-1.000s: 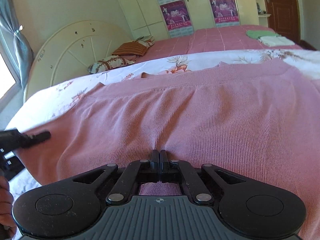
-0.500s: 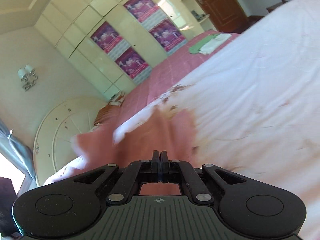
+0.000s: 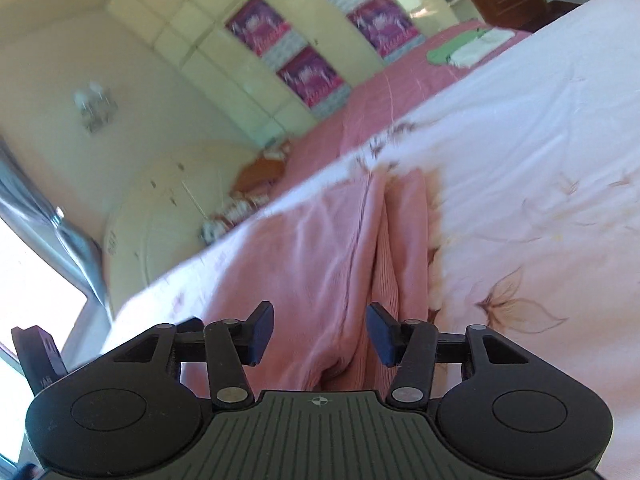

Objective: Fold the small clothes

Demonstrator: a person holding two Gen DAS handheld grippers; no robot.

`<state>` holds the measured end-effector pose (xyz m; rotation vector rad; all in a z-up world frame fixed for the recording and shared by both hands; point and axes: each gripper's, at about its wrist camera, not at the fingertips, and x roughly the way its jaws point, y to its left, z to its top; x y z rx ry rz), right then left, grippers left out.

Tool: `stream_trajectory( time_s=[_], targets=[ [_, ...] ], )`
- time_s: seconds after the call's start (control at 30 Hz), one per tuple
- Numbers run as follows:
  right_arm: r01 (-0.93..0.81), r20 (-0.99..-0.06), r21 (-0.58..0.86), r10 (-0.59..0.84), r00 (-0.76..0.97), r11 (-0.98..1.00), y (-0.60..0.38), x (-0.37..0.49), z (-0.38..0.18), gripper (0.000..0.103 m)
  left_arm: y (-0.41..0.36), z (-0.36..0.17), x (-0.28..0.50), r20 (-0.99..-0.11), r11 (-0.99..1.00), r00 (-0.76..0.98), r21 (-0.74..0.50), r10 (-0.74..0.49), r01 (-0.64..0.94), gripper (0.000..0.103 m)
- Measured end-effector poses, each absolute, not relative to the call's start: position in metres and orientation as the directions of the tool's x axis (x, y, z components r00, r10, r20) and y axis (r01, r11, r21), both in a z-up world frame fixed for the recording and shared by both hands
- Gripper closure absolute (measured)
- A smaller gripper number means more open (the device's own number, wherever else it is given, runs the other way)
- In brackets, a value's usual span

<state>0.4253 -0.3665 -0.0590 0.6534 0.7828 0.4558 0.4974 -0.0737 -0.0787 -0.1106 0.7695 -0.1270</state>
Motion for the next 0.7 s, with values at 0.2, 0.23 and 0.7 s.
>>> stream_trajectory(
  time_s=[0.2, 0.23, 0.7],
  targets=[
    [-0.142, -0.597, 0.614, 0.574, 0.560, 0.777, -0.340, 0.441, -0.076, 0.058, -0.053, -0.097, 0.474, -0.676, 0.967, 0.706, -0.249, -0.210, 0.050, 0.031],
    [-0.139, -0.603, 0.603, 0.564, 0.564, 0.785, -0.339, 0.441, -0.077, 0.058, -0.050, -0.098, 0.473, -0.674, 0.964, 0.706, -0.261, -0.217, 0.048, 0.030],
    [-0.190, -0.607, 0.580, 0.576, 0.547, 0.792, -0.328, 0.474, -0.079, 0.075, -0.038, -0.101, 0.482, -0.674, 0.947, 0.681, -0.308, -0.287, 0.095, 0.026]
  ],
)
